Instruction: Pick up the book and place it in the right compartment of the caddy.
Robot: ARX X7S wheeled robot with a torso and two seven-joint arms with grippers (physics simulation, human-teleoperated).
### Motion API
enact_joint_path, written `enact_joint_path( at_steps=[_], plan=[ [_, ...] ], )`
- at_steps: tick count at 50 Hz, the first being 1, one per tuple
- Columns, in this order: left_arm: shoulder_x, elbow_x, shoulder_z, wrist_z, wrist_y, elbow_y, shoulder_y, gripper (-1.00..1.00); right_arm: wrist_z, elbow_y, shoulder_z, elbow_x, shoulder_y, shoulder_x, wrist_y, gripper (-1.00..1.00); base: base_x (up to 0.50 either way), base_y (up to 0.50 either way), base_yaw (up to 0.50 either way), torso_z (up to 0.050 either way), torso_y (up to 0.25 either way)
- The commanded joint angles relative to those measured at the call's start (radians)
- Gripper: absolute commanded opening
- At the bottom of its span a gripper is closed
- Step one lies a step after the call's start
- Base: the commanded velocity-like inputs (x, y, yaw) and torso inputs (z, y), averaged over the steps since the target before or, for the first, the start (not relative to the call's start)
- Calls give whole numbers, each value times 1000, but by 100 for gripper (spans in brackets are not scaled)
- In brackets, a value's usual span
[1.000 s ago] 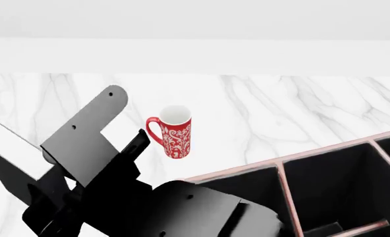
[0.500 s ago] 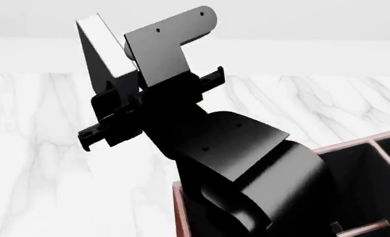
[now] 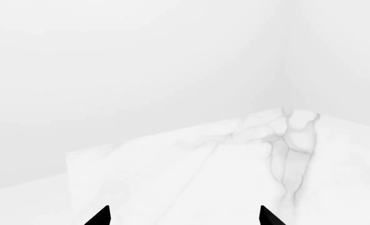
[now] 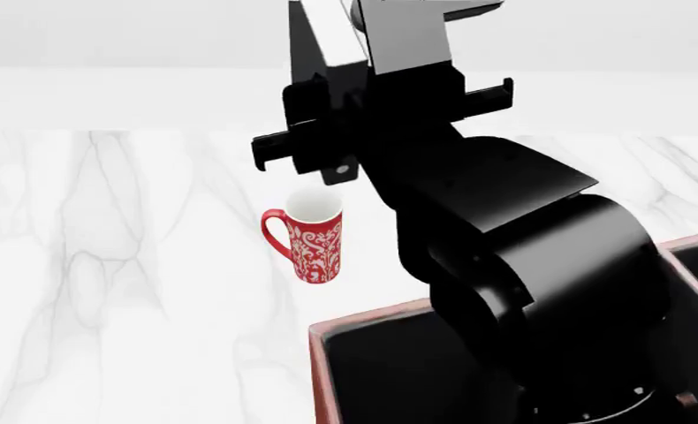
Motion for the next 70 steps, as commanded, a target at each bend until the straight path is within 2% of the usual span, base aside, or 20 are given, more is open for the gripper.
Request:
enact_joint_path(
  at_steps=[1, 15, 19, 21, 50, 64, 70],
  plan=[
    [0, 2, 4, 2, 5, 1, -2, 100, -9, 62, 27, -48, 40, 16, -36, -100, 0, 0, 0, 0, 0],
    [-6, 25, 21, -7, -9, 19, 5, 100, -15, 113, 18, -71, 41, 30, -74, -100, 0, 0, 0, 0, 1],
    [5, 20, 20, 25, 43, 8, 4, 100, -17, 122, 18, -73, 44, 35, -78, -100, 0, 0, 0, 0, 0],
    [0, 24, 18, 0, 16, 12, 3, 100, -18, 129, 17, -76, 44, 38, -83, -100, 0, 0, 0, 0, 5],
    [-5, 20, 19, 10, 6, 11, -1, 100, 32, 266, 51, -120, 101, 79, -113, -100, 0, 0, 0, 1, 1],
    [-9, 26, 27, 11, 8, 2, -8, 100, 80, 249, 91, -121, 96, 137, -92, -100, 0, 0, 0, 0, 1],
    [-8, 23, 25, 15, 14, -7, -7, 100, 117, 178, 121, -105, 72, 182, -48, -100, 0, 0, 0, 0, 2]
  ],
)
